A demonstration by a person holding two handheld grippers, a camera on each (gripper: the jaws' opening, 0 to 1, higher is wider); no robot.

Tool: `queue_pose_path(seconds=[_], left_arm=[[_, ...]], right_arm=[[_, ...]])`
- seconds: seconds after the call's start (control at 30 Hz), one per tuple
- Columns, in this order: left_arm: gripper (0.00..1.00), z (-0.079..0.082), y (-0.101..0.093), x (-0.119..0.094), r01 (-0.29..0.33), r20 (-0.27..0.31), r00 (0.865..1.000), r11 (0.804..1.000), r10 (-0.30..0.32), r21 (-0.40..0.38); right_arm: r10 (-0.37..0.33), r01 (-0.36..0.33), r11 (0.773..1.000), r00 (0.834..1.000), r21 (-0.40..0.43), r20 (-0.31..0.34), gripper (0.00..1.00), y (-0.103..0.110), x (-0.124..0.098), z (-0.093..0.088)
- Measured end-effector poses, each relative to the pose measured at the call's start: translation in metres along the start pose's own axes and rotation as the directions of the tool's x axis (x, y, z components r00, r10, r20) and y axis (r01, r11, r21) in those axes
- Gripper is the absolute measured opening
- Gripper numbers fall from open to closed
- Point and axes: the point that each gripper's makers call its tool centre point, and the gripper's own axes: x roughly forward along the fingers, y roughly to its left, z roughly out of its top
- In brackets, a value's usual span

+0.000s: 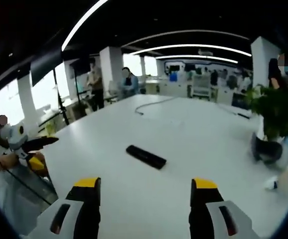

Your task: Press the specified remote control buttons in sequence, fully releasing each button before pressing the next.

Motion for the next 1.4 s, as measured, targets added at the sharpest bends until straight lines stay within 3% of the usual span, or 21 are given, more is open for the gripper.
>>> queue_pose_path(seconds=[0.3, 0.77, 1.17, 1.4], left_arm=[[0.96, -0.002, 0.000, 0.000, -0.002, -0.011, 1.000, 1.000, 0.002, 0.006], [0.96, -0.004, -0.004, 0.001, 0.009, -0.029, 1.000, 0.999, -0.008, 0.042], [0.96, -0.007, -0.006, 0.002, 0.023, -0.047, 0.999, 0.998, -0.021, 0.059], [0.96, -0.007, -0.004, 0.001, 0.012, -0.047, 0.999, 0.999, -0.010, 0.053]], right_arm=[[-0.031, 0.030, 0.999, 0.999, 0.025, 0.029, 0.73, -0.005, -0.016, -0.009], [-0.032, 0.026, 0.999, 0.988, 0.040, 0.150, 0.78, 0.005, -0.030, -0.009], [-0.092, 0.076, 0.994, 0.964, 0.076, 0.249, 0.83, 0.000, -0.047, -0.009], [-0.131, 0.114, 0.990, 0.961, 0.083, 0.246, 0.83, 0.001, -0.049, -0.019]])
